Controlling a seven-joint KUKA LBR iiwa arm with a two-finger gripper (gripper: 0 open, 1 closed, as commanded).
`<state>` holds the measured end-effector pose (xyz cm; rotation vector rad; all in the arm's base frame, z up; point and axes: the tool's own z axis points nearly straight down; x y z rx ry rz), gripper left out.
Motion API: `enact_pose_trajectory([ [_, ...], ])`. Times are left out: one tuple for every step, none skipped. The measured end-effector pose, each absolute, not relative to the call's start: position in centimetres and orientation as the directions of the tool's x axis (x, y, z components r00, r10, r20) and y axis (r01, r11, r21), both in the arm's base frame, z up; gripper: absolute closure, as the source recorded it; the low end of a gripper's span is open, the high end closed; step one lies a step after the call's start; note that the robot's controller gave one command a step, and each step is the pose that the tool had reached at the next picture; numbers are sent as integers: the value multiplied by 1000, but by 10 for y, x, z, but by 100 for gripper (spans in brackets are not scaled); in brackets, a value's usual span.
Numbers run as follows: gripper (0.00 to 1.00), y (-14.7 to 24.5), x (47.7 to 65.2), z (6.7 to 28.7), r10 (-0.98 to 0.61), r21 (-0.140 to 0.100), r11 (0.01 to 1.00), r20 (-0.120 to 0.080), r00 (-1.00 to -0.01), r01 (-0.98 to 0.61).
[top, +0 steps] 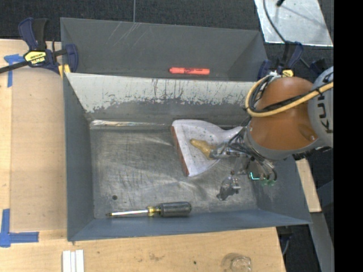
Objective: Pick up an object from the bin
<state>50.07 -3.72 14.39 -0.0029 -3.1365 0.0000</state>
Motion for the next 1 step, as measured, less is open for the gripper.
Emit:
enact_pose_trajectory([
  [0,-37,503,148,0,-1,1000,-3,-1000,0],
])
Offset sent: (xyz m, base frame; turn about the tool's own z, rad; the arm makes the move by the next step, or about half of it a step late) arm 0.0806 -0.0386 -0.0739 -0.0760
